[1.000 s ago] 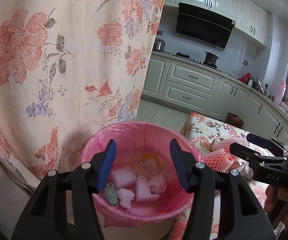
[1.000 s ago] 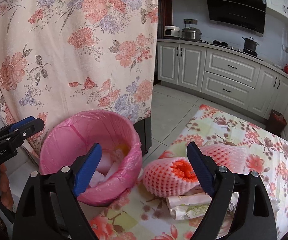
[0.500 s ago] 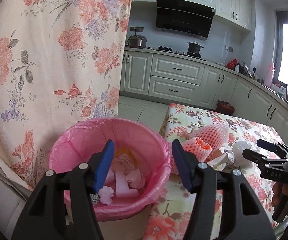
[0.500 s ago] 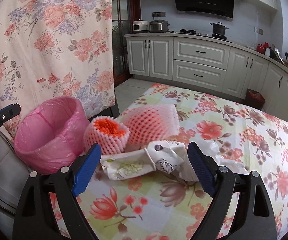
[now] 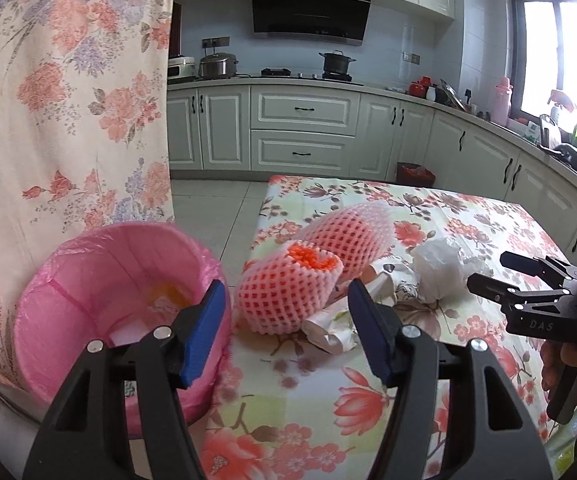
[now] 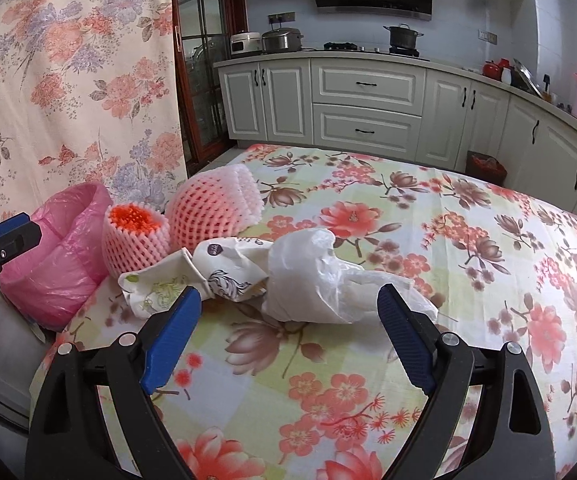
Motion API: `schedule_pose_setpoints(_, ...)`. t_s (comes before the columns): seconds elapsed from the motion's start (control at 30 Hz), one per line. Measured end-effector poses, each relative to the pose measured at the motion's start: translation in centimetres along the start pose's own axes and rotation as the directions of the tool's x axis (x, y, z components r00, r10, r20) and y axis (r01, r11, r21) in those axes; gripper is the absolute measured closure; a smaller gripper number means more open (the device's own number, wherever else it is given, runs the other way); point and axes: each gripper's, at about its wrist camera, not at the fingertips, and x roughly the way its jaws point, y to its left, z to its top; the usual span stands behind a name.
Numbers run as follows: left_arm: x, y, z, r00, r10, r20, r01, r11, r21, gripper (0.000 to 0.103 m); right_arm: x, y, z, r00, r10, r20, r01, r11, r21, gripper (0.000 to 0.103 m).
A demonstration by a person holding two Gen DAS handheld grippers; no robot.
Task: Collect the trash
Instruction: 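Move the right gripper to the white plastic bag while the left gripper approaches the printed paper cup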
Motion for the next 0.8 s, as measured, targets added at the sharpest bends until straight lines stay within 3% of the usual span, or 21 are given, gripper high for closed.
schedule_pose_setpoints(0.23, 3.1, -2.9, -0.3, 0.998, -0.048, -0.046, 0.05, 0.998, 0.04, 0.042, 1.2, -2.1, -0.1, 1.0, -0.008, -0.02, 0.008, 1.0, 0.008, 0.019)
schedule_pose_setpoints(0.33, 4.5, -3.9, -0.4, 0.995, -0.066, -0.074, 0.07, 0.996, 0.061, 0.037, 1.9, -2.8, 0.1, 1.0, -0.01, -0.027, 0.01, 1.0, 0.008, 0.019)
schedule_pose_setpoints(0.8, 7.7, -6.5, -1.4, 0.991, -0.054, -0.121, 0.075, 0.982, 0.171, 0.032, 5.8, -2.3, 1.1, 0.996, -0.003, -0.084, -0.001, 0.999, -0.05, 0.019)
